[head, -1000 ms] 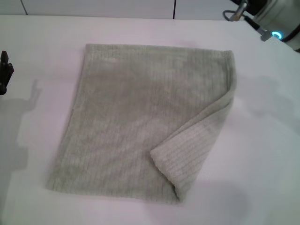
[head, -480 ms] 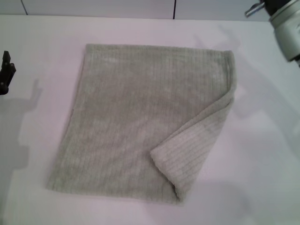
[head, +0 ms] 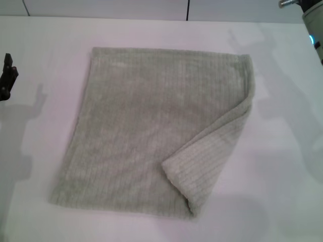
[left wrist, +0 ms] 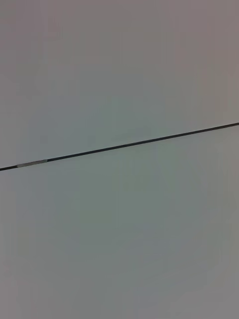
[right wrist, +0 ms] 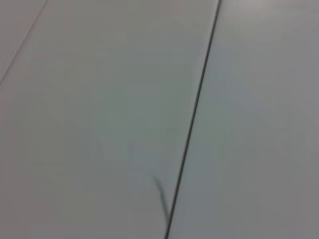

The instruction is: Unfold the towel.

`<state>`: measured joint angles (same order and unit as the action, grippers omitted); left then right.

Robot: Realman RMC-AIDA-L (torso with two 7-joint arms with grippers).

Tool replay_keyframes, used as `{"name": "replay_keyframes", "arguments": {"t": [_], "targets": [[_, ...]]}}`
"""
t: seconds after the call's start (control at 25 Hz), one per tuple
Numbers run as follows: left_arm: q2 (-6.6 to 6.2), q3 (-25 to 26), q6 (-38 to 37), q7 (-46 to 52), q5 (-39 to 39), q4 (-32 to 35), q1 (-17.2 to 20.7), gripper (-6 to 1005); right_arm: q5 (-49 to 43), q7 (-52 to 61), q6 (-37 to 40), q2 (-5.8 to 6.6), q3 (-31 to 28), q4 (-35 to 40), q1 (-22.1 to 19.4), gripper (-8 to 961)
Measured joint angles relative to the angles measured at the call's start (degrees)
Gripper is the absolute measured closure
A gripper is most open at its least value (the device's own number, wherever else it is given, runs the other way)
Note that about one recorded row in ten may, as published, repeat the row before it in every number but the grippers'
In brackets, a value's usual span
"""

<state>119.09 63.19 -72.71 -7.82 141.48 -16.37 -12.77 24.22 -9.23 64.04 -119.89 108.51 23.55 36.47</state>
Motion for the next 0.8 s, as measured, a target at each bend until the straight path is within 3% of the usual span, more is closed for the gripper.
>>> {"name": "replay_keyframes", "arguments": {"t": [0.08,0.2,0.4,0.52,0.72,0.8], "targets": [[-0.02,0.0,0.0,0.0,0.0,-0.1,0.0,140,-0.9,-2.2,0.6,0.02,0.9,-0.7,0.1,150],[-0.07,0.0,0.1,0.0,0.0,-0.1,-0.1,140,-2.7,-13.7,5.8,0.01,6.8,-2.0,-0.7,150],[-0.13,0.0,0.2,0.0,0.0,0.1,-0.3,140,-3.0,-15.7,13.9,0.01,10.7,-2.7,-2.3,150],[-0.19,0.0,0.2,0.0,0.0,0.2,-0.3,139,-2.8,-8.9,20.4,0.01,11.0,-2.1,-3.9,150],[-0.18,0.0,0.2,0.0,0.0,0.0,-0.2,139,-2.5,6.3,20.9,0.01,10.2,-0.2,-4.8,149],[-0.14,0.0,0.2,0.0,0.0,-0.2,0.0,139,-2.5,7.5,20.7,0.01,10.1,-0.2,-4.8,149]]}}
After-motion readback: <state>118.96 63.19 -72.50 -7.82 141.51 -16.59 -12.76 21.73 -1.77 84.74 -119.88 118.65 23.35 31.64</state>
